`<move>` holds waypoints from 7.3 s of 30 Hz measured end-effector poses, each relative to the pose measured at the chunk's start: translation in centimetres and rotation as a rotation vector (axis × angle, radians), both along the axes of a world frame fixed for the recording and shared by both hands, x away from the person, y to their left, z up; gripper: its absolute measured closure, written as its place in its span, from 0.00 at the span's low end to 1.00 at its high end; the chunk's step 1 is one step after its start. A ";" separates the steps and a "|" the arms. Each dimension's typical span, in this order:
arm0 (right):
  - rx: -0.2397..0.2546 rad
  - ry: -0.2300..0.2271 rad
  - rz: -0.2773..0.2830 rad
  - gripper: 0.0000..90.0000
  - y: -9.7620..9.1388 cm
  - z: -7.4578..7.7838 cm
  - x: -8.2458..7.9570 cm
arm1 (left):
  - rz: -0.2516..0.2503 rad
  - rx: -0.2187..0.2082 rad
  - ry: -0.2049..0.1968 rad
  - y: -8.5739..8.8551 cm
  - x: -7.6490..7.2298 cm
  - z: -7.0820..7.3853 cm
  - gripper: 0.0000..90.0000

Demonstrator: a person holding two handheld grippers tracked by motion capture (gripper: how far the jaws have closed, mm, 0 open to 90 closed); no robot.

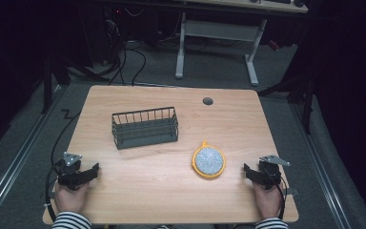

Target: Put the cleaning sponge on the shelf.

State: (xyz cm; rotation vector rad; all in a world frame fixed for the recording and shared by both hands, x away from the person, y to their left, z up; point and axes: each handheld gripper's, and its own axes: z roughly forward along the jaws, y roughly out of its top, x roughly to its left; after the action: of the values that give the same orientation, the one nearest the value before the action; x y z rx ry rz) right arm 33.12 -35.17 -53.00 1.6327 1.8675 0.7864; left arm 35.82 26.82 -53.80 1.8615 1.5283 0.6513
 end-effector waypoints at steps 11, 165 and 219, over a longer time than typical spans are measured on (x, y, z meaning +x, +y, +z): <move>-0.002 0.001 0.007 0.35 0.0 0.0 0.0 | -0.047 -0.020 0.027 -0.3 0.3 0.5 0.35; 0.001 0.001 0.018 0.34 0.1 0.0 -0.1 | -0.293 -0.147 -0.002 -7.2 1.4 9.7 0.43; -0.001 0.001 0.018 0.34 0.1 0.0 -0.1 | 0.010 -0.054 0.029 -0.8 1.2 0.5 0.34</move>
State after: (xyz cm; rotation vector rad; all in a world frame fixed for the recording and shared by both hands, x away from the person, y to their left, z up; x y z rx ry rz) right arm 33.03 -35.06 -53.01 1.6181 1.8856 0.7926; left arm 37.05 26.02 -53.30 1.8318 1.5597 0.5845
